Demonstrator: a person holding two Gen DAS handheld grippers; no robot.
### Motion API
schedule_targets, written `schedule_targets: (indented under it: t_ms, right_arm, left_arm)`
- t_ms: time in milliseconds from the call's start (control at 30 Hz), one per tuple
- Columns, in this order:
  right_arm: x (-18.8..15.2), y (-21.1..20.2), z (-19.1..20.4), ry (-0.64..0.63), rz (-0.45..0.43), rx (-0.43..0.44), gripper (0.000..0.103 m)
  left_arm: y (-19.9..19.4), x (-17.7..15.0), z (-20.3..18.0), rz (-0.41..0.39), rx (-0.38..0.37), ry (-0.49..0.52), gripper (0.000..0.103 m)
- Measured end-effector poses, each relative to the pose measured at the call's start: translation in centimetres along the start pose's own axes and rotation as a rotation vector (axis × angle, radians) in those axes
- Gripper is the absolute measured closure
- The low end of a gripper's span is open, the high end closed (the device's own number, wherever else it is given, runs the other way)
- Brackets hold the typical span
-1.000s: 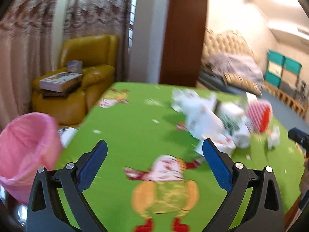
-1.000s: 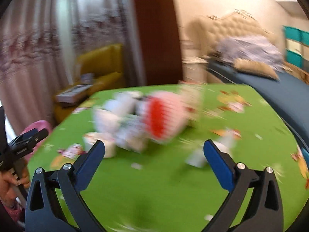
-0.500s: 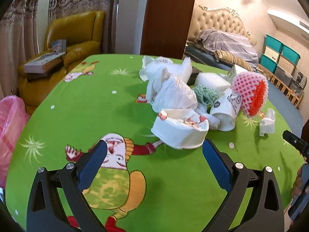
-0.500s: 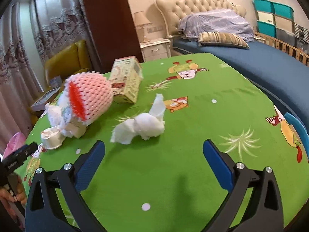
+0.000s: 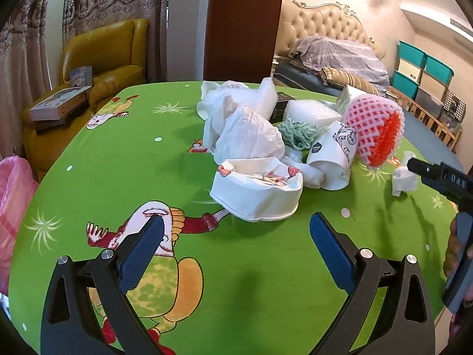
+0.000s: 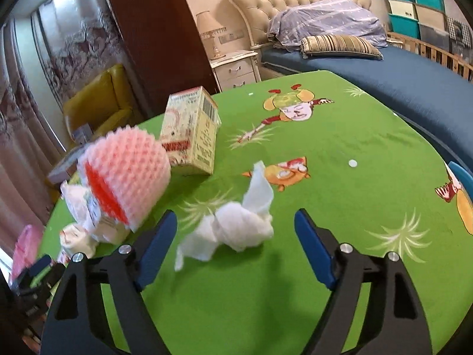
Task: Collect trash
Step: 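Grasp the white paper bowl with the left tool while the right tool grasps a tissue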
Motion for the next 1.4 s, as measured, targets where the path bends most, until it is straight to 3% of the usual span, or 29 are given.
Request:
schedule_targets:
  t_ms: [100,300,367,433,700,1000,1100,1400]
  right_arm:
    - [0.5,0.1,0.2,-0.007,-0.001,-0.008,0.031]
    - [-0.7,2.5,0.5,-0.04,0.096,-0.045,0.051]
    - [-0.8,2.5,0.4,-0.032,0.102,-0.041,0.068]
    - [-0.9,1.9,0.6,-0.056,0.083,-0.051,0.073]
    - [-2.5,-0.8,0.6,-0.094,0.016,-0.056,0.075]
    - [-2.8,-1.2,0.7,-0.103,0.007,-0.048,0.075]
    - [-3.1,-1.3,0.8,-0.102,0.009,-0.042,0.075]
    - [-3.6,-1.4,1.2,-0.117,0.012,-0.026,0.075]
  left_arm:
    - [0.1,0.2,-0.1,-0.003,-0.003,-0.005,0.01]
    - [0.1,0.3,-0.4,-0.007,-0.005,-0.015,0.01]
    - [0.1,0.3,-0.4,-0.006,-0.005,-0.015,0.01]
    - [0.2,0.3,-0.3,-0.004,-0.006,-0.019,0.01]
    - [0.9,1.0,-0.4,0.016,-0.031,-0.068,0.011]
    - [3.6,3.1,-1.8,0.059,-0.014,-0.061,0.011]
    - [4.4,3.4,-2.1,0.089,-0.014,-0.041,0.024]
    - [1.9,1.9,-1.3,0.033,0.0,0.003,0.026]
Point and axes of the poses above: each gripper's, at about its wrist camera, not at the fingertips, and y roughly the way its jaws point, z to its left, x to its top, the point moved 3 cm from there along y, roughly the way its jaws point, and after that the axes turned 10 degrees about z, right-handed, at the moved point
